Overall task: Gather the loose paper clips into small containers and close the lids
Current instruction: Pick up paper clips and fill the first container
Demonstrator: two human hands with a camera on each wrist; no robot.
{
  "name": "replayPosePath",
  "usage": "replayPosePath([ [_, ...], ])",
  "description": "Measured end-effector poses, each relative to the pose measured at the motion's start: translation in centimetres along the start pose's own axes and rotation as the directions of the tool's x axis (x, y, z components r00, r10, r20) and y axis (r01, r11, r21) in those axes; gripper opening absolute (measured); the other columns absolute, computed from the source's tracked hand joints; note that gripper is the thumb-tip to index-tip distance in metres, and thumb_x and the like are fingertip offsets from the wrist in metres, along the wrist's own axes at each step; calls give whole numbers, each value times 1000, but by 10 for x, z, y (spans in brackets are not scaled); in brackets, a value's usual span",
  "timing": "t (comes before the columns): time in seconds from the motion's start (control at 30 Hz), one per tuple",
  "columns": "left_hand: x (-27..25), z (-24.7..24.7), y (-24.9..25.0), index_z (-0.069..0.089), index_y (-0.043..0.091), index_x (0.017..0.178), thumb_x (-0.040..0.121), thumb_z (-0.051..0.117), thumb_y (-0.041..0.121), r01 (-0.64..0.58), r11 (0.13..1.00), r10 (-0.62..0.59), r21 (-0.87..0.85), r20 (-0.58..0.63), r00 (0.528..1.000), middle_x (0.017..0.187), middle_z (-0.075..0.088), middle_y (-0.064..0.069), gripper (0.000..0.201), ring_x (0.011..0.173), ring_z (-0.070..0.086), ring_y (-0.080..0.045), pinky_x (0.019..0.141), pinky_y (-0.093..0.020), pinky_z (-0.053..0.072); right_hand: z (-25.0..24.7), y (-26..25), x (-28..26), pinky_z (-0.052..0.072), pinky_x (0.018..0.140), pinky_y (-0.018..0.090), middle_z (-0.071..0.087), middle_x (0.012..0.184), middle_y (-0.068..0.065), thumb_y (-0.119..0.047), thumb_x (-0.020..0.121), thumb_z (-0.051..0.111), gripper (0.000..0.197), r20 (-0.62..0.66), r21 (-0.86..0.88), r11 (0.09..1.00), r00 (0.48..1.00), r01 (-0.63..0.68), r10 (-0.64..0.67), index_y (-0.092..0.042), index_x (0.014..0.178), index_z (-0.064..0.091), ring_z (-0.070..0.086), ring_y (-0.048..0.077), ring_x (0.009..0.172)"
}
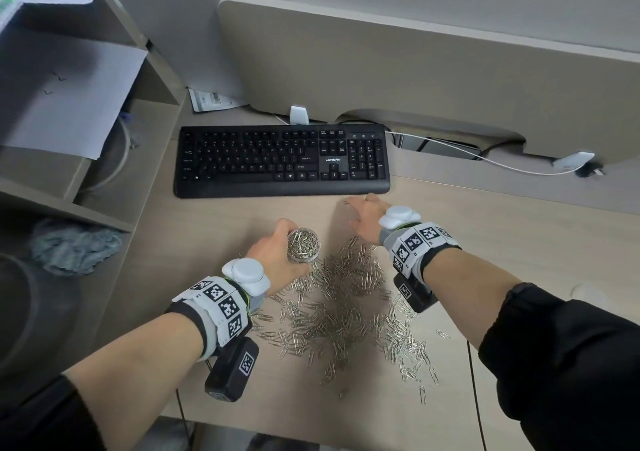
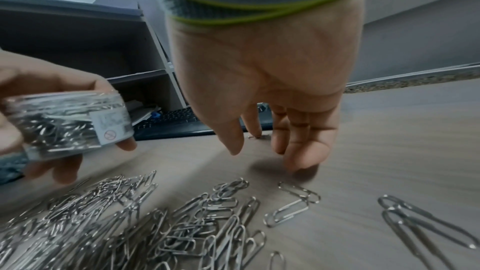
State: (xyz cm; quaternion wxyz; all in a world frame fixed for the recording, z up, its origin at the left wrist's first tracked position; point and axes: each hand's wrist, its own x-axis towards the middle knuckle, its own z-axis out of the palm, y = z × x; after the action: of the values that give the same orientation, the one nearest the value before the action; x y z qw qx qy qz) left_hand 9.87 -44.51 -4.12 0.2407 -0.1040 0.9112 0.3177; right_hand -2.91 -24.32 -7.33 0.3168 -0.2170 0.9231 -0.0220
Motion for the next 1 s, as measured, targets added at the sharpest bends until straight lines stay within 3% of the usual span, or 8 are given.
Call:
replayPosePath([
  [0.07, 1, 1, 0, 36, 28, 118, 73, 79, 37, -4, 1000, 4, 0, -3, 1000, 93, 67, 2, 63, 80, 66, -22, 74, -41, 55, 1, -5, 2, 43, 89, 33, 45, 138, 8, -17, 98, 45, 47, 3, -16, 1000, 1000, 12, -12, -21, 145, 39, 53, 31, 116],
  [0.17, 2, 1, 0, 36, 27, 117, 73, 80, 38, -1, 1000, 1, 5, -4, 1000, 94, 67, 2, 63, 81, 66, -23, 75, -40, 55, 8, -4, -1, 44, 75, 31, 51, 127, 8, -10, 94, 49, 43, -2, 46, 999, 1000, -19, 19, -21, 136, 48, 60, 32, 99],
  [0.23, 1, 1, 0, 36, 27, 117, 73, 79, 38, -4, 1000, 4, 7, 1, 1000, 95, 68, 1, 63, 82, 66, -24, 76, -41, 55, 13, -4, -5, 45, 70, 33, 55, 118, 10, -6, 90, 51, 34, -19, 101, 994, 999, -41, 43, -18, 121, 53, 59, 31, 87],
  [0.4, -4, 2, -2, 37, 27, 118, 73, 80, 39, -14, 1000, 14, 10, -4, 1000, 97, 67, 2, 64, 83, 66, -23, 77, -41, 55, 18, -15, -13, 51, 71, 37, 56, 102, 6, -9, 88, 53, 16, 14, 110, 994, 1000, -27, 26, -20, 99, 50, 58, 28, 77],
  [0.6, -11, 3, -3, 36, 26, 119, 74, 78, 39, -25, 999, 25, 24, 5, 1000, 95, 68, 0, 63, 80, 65, -25, 74, -42, 54, 36, -23, -40, 46, 69, 32, 60, 107, 7, -19, 94, 54, 12, 32, 112, 993, 999, 39, -42, -14, 104, 57, 58, 25, 85],
  [0.77, -16, 7, -3, 35, 26, 120, 75, 78, 42, -39, 998, 39, 57, 7, 999, 96, 67, 0, 64, 82, 65, -26, 75, -41, 54, 43, -25, -58, 46, 65, 36, 49, 111, 7, -40, 86, 66, 51, -13, 67, 997, 999, -35, 36, -11, 120, 43, 59, 29, 83],
  [0.9, -23, 12, -5, 37, 26, 120, 73, 79, 41, -51, 997, 52, 60, -7, 999, 100, 66, 1, 65, 85, 64, -24, 77, -39, 54, 56, -44, -67, 56, 79, 41, 53, 124, 15, -11, 89, 61, 52, 48, 28, 1000, 999, 6, -8, -8, 136, 40, 63, 33, 96],
  [1.0, -28, 16, -8, 35, 29, 120, 71, 79, 41, -71, 995, 72, 66, -9, 997, 101, 66, 1, 67, 84, 64, -22, 75, -38, 54, 56, -46, -70, 55, 88, 40, 61, 122, 12, -1, 90, 53, 54, 72, 94, 996, 997, 0, -7, -17, 141, 45, 63, 31, 105],
])
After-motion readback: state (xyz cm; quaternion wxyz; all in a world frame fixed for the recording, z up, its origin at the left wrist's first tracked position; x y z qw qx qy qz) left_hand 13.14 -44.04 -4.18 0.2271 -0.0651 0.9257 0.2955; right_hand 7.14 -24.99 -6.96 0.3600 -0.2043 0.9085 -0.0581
